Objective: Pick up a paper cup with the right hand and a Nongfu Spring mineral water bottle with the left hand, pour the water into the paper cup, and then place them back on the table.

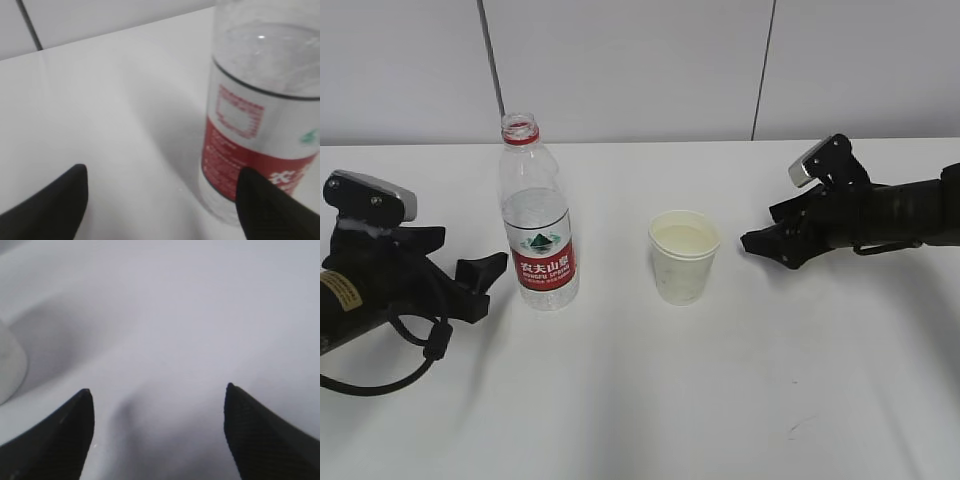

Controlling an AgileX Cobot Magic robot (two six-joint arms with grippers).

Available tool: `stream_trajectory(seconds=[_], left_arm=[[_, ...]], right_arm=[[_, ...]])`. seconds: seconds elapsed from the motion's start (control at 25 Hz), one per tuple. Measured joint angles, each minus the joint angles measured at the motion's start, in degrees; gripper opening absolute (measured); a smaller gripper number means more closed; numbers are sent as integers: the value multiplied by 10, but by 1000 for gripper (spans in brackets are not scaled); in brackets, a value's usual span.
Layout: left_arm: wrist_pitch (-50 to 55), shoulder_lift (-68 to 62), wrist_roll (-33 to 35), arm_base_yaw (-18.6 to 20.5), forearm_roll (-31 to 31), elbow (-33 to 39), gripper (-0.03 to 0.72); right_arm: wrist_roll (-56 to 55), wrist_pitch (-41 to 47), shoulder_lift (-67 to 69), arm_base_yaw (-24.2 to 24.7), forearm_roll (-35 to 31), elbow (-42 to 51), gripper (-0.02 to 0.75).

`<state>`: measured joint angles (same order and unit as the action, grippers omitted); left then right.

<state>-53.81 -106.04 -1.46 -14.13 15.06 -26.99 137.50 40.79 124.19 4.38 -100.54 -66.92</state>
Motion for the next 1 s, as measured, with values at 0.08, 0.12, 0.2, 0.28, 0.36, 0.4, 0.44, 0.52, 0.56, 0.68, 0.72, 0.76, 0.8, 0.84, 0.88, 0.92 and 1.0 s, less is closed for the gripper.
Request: stream_trajectory(seconds=[0.08, 0.12, 0.2, 0.28, 0.36, 0.4, 0.44, 0.52, 0.56, 0.68, 0.72, 0.76, 0.8, 0.84, 0.88, 0.92, 1.0], left_arm=[[5, 0, 2, 11, -12, 0, 555], [6, 0, 4, 17, -17, 0, 555], [6, 0, 15, 26, -28, 0, 555], [7, 0, 35, 31, -47, 0, 555], [10, 0, 46, 35, -71, 0, 555], [21, 2, 47, 36, -81, -1, 555], [43, 7, 48, 38, -90, -5, 555], [103, 19, 50, 38, -98, -21, 555], [142, 26, 51, 38, -100, -34, 555], [279, 46, 53, 42, -107, -83, 555], [331, 52, 53, 45, -108, -103, 555], [383, 58, 55, 47, -110, -122, 555], [425, 63, 55, 50, -112, -140, 555], [473, 69, 55, 54, -112, -156, 555], [518, 75, 55, 56, -113, -174, 555], [563, 80, 55, 58, -113, -191, 555], [646, 90, 55, 63, -113, -222, 555]], right_arm=[[4, -16, 0, 0, -18, -2, 596], [4, -23, 0, 0, -20, -5, 596], [3, -29, 0, 0, -25, -16, 596], [-11, -39, 0, 0, -26, -28, 596], [-41, -53, 0, 3, -27, -42, 595], [-60, -60, 0, 5, -27, -48, 595], [-79, -66, 0, 8, -28, -54, 595], [-109, -73, 0, 15, -28, -64, 594], [-129, -77, 0, 19, -28, -70, 594], [-186, -84, 0, 32, -29, -83, 594], [-202, -85, 0, 36, -29, -85, 594], [-216, -86, 0, 41, -29, -85, 594], [-234, -86, 0, 44, -22, -85, 594], [-255, -86, 0, 49, -12, -85, 594], [-278, -86, 0, 53, 5, -85, 594], [-297, -87, -2, 56, 25, -85, 594], [-343, -87, -8, 60, 63, -85, 594]])
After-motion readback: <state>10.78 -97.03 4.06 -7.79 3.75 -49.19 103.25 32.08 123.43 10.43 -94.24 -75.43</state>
